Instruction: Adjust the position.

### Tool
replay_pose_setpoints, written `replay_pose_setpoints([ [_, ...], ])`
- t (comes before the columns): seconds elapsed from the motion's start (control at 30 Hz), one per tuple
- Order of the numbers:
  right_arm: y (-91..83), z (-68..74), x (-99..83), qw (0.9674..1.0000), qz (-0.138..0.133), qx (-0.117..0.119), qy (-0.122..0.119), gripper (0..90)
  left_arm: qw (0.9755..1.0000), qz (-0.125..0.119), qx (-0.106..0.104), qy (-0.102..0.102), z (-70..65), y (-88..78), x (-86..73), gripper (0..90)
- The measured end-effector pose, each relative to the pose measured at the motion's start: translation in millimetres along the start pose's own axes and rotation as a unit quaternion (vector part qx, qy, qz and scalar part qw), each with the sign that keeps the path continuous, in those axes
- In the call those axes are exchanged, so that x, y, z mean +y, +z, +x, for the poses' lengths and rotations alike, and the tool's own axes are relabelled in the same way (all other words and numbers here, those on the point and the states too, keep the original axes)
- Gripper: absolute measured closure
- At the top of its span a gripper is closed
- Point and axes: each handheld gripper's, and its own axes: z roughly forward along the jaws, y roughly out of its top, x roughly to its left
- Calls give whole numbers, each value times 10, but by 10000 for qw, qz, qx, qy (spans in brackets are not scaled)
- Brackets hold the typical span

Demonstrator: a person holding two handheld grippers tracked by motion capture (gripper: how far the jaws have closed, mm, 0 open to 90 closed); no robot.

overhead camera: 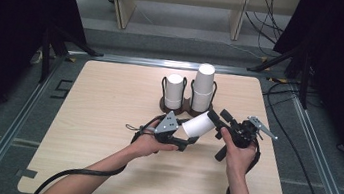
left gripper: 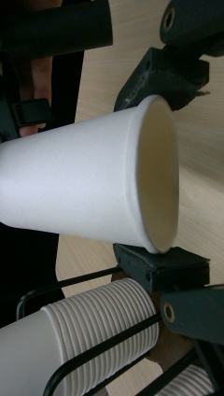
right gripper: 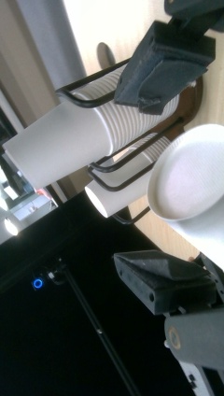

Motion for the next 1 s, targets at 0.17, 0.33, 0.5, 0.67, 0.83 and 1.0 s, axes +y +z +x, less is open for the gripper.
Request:
replay_pose_setpoints([
  [0.17,-53,-5,32,9993,55,75,-358,195,9999,111,-23,70,61,-114,-4,302],
  [0.33,-142,-51,56,9953,211,73,-938,202,9995,247,-25,176,160,-257,1,302],
  [0.5,-212,-84,46,9933,356,239,-1070,210,9992,311,-45,247,235,-380,14,302],
  [0.67,-250,-160,39,9881,584,341,-1378,223,9986,401,-108,335,273,-475,51,301],
  [0.83,-267,-193,29,9860,711,404,-1456,225,9976,490,-170,458,305,-542,72,300],
  [1.0,-295,-200,51,9832,743,219,-1652,230,9972,534,-222,484,321,-582,80,300],
])
